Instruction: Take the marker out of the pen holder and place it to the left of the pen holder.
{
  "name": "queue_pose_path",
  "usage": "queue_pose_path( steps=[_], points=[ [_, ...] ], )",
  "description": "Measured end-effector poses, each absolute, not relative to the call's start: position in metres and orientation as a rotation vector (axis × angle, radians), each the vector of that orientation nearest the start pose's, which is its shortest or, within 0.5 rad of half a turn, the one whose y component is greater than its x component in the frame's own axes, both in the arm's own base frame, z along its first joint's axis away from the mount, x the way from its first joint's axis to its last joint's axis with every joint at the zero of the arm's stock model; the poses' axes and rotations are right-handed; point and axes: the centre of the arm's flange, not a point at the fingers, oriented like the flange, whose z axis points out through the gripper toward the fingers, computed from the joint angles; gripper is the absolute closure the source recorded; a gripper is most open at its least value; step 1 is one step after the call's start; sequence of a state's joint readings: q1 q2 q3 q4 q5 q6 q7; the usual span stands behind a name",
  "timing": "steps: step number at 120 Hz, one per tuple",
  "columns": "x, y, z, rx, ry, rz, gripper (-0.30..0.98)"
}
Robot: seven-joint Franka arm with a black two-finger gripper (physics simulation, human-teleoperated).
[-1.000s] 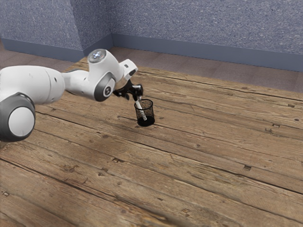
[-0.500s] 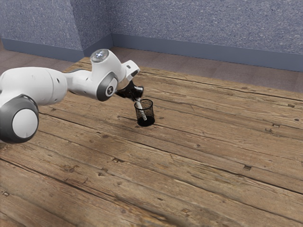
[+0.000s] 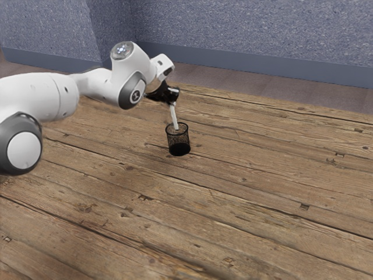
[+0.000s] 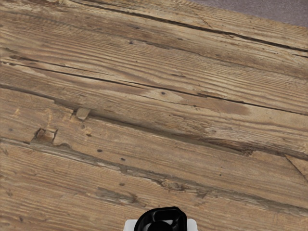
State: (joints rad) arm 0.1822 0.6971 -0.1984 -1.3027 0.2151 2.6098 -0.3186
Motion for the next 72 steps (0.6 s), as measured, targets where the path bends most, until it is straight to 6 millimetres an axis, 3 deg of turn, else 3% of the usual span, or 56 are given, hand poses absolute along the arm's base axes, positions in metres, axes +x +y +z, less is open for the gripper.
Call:
queue_pose_path(
  steps=[15, 28, 41, 51, 60, 72],
  points=[
    [0.767, 0.029, 0.456, -2.976, -0.358, -1.039, 0.76],
    [0.751, 0.042, 0.459, -2.966, -0.387, -0.994, 0.77],
    [0.747, 0.081, 0.448, -2.939, -0.464, -0.946, 0.77],
    [0.755, 0.106, 0.412, -2.946, -0.523, -0.879, 0.77],
    [0.762, 0.115, 0.386, -2.959, -0.549, -0.839, 0.77],
    [0.767, 0.119, 0.368, -2.972, -0.562, -0.812, 0.77]
  ],
)
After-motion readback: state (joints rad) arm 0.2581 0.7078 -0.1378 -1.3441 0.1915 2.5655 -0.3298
